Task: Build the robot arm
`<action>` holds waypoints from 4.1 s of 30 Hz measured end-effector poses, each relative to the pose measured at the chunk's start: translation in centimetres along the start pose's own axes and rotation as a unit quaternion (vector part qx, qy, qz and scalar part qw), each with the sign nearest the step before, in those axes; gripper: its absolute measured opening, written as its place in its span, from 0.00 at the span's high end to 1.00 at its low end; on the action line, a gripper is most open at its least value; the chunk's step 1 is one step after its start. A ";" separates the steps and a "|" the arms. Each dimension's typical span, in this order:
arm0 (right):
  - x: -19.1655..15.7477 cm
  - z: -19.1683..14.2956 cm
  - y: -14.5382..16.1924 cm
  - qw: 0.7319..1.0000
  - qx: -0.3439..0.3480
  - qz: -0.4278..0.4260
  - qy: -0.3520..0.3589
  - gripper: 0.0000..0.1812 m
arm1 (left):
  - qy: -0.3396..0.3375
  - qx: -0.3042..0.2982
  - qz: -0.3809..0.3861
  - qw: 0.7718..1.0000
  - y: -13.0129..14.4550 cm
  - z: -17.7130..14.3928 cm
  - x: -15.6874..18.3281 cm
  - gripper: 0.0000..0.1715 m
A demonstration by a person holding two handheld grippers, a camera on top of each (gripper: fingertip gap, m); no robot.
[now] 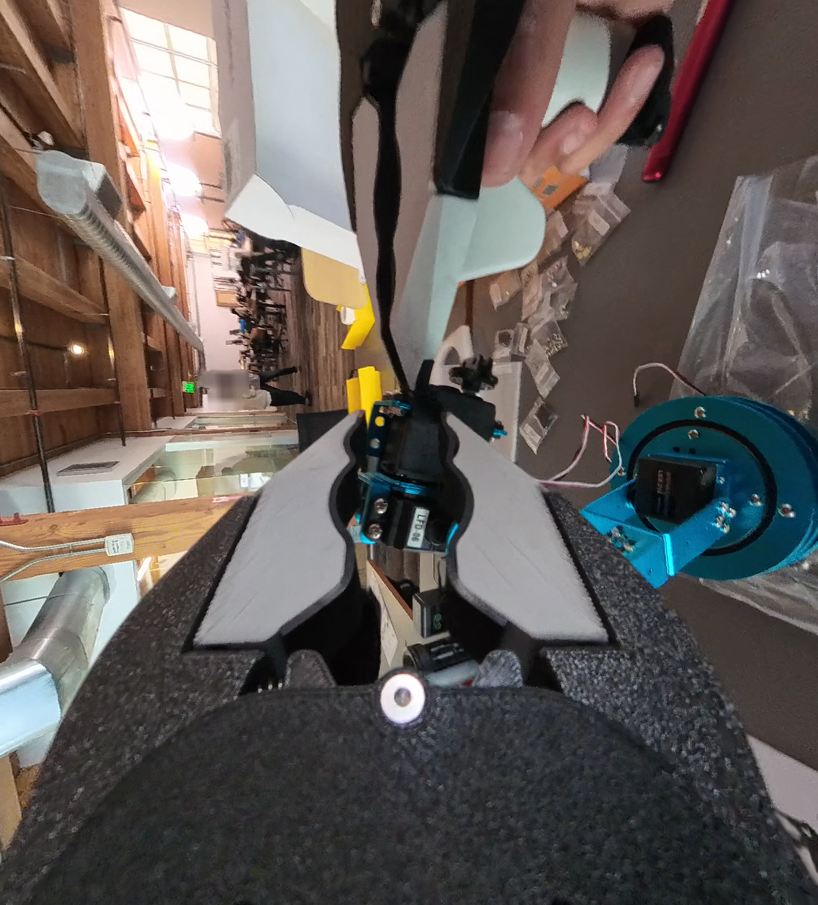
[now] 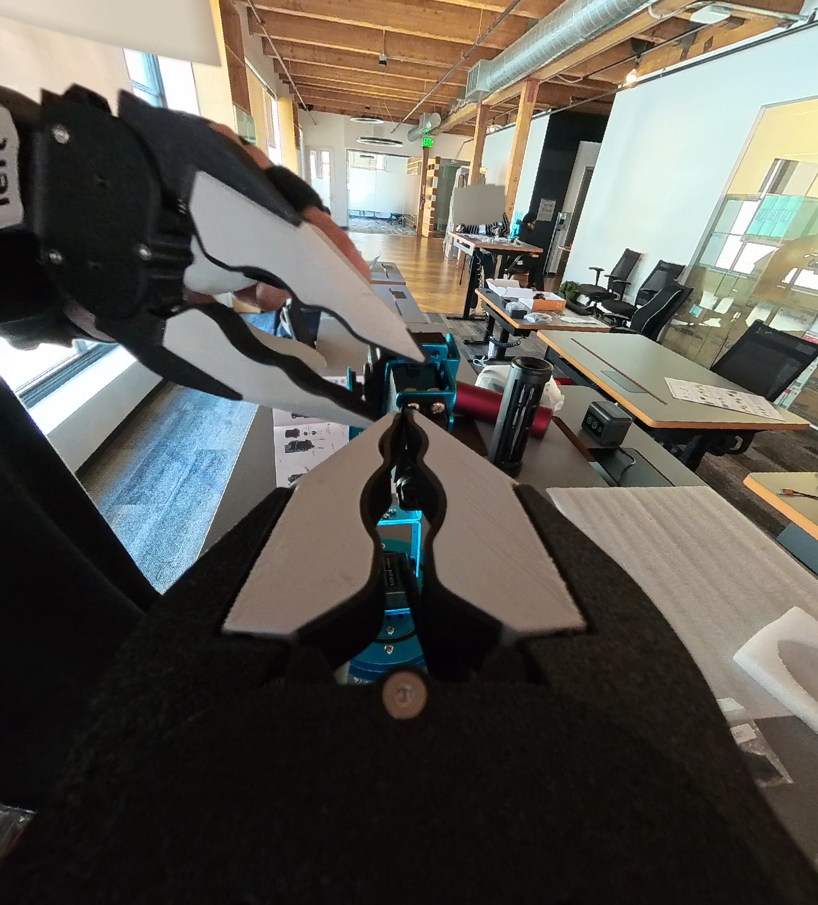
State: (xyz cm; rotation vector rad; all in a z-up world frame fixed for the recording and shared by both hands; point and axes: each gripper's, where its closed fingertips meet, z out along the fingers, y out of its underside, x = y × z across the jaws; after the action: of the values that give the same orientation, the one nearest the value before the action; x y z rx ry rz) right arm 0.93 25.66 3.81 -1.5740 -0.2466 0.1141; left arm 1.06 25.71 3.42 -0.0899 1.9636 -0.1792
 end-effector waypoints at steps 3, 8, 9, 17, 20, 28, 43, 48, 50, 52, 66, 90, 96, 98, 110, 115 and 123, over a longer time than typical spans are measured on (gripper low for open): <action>0.0 0.0 0.0 1.000 0.000 0.001 -0.002 1.00 | 0.020 0.002 0.007 1.000 0.1 0.3 0.4 0.85; 0.1 0.0 0.0 1.000 0.002 0.006 -0.005 1.00 | 0.023 -0.001 0.013 1.000 0.0 0.4 0.5 0.88; 0.1 0.1 0.0 1.000 0.003 0.007 -0.007 1.00 | 0.022 -0.002 0.010 1.000 0.0 0.4 0.5 0.88; 0.0 0.2 0.0 1.000 -0.001 0.000 -0.018 1.00 | -0.001 -0.003 0.023 1.000 0.0 0.3 0.4 0.89; 0.0 0.2 0.0 1.000 -0.006 -0.001 -0.019 1.00 | -0.018 -0.006 0.032 0.999 0.0 0.2 0.4 0.89; -0.1 0.1 0.0 1.000 -0.004 0.000 -0.017 1.00 | -0.046 0.008 0.045 0.998 -0.3 -0.3 0.2 1.00; 0.3 -0.1 -0.2 0.999 0.011 0.030 -0.019 1.00 | -0.009 -0.001 0.045 0.999 0.0 0.7 0.6 0.88; 0.2 0.2 0.0 0.998 0.014 0.054 -0.039 1.00 | -0.008 -0.005 0.031 0.999 0.1 0.7 0.6 0.90; 0.3 0.4 0.1 0.998 0.012 0.050 -0.037 1.00 | -0.010 -0.009 0.029 0.999 0.3 0.8 0.6 0.90; 0.3 0.4 0.3 0.998 0.011 0.044 -0.035 1.00 | -0.015 -0.012 0.034 0.999 0.4 0.8 0.8 0.91; 2.4 -1.6 2.3 0.991 0.072 0.111 -0.009 0.77 | 0.051 0.080 -0.224 0.970 2.4 -1.0 -3.0 0.70; 0.8 1.8 -0.2 0.995 0.025 0.059 -0.080 0.88 | 0.169 0.124 -0.412 0.887 7.7 2.5 7.9 0.68; 0.5 3.0 -2.0 0.990 -0.109 -0.021 -0.083 0.87 | 0.169 0.129 -0.410 0.887 7.5 2.6 7.9 0.68; 0.2 3.8 -2.3 0.980 -0.168 -0.052 -0.092 0.87 | 0.165 0.133 -0.412 0.886 7.5 2.5 7.9 0.68; 0.3 5.5 -5.2 0.981 -0.157 -0.080 -0.080 0.77 | 0.141 0.155 -0.429 0.879 7.6 2.4 7.6 0.69; 0.6 4.2 -1.4 0.997 -0.062 0.017 -0.029 0.75 | 0.143 0.156 -0.430 0.878 7.4 2.6 7.6 0.68; 0.1 6.1 -1.7 0.992 -0.105 -0.013 -0.064 0.86 | 0.148 0.160 -0.427 0.877 7.5 2.5 7.6 0.68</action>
State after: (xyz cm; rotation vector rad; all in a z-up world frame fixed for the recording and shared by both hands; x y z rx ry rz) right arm -0.53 31.58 5.38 -1.7748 -0.3900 0.1746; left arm 0.56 31.80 -5.73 -0.7536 2.0399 -1.1493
